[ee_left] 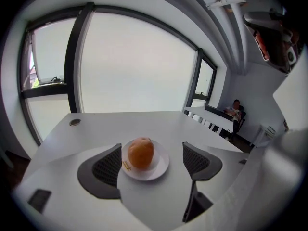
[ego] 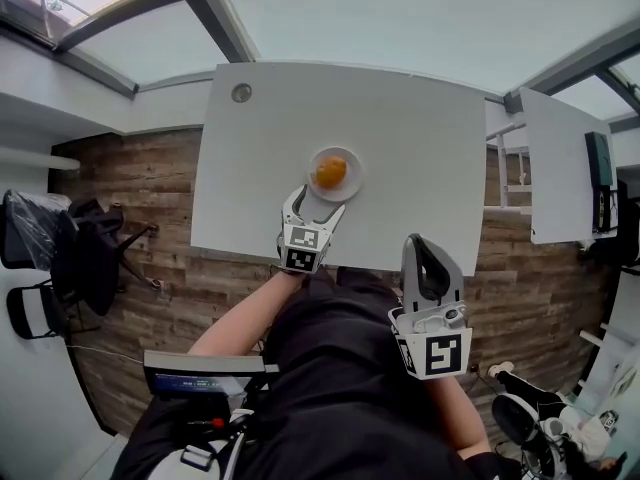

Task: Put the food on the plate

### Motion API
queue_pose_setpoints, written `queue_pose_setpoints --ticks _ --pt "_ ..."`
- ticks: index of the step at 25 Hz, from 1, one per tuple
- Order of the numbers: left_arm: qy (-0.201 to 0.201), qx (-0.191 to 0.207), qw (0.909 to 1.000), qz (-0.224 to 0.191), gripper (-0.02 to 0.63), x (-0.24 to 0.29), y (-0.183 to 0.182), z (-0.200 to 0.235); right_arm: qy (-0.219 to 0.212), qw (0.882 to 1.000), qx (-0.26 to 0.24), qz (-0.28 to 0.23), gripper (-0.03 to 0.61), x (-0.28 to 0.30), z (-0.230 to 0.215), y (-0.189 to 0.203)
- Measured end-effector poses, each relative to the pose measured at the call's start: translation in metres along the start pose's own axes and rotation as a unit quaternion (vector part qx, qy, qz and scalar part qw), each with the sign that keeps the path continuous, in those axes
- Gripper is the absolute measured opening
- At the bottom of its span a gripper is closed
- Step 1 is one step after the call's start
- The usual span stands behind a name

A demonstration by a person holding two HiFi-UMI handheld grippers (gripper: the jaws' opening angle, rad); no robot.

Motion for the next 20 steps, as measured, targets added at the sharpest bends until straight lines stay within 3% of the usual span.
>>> queue_pose_setpoints --ticks 8,14,20 --pt "-0.01 -0.062 0.9966 -0.054 0.382 -0.041 -0.019 0.006 -0.024 1.0 0.001 -0.011 -0.003 0.008 0.014 -0.006" --pt "0.012 -0.109 0.9909 -0.079 0.38 -0.067 -0.038 0.0 -0.047 0.999 0.0 -0.018 -0.003 0.015 0.029 -0.008" --pt "0.011 -0.116 0.986 -0.12 0.381 -0.098 -0.067 -0.01 -0.055 0.998 -0.001 -0.021 -0.003 0.01 0.04 -0.011"
Point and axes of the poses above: the fingertips, and each gripper's own axes: x forward along the fingers, z to its left, y out of its underside, the point moved 1 cm from there along -x, backward along the fingers, and after that the axes turned 9 degrees about -y, right-handed, at the moved point
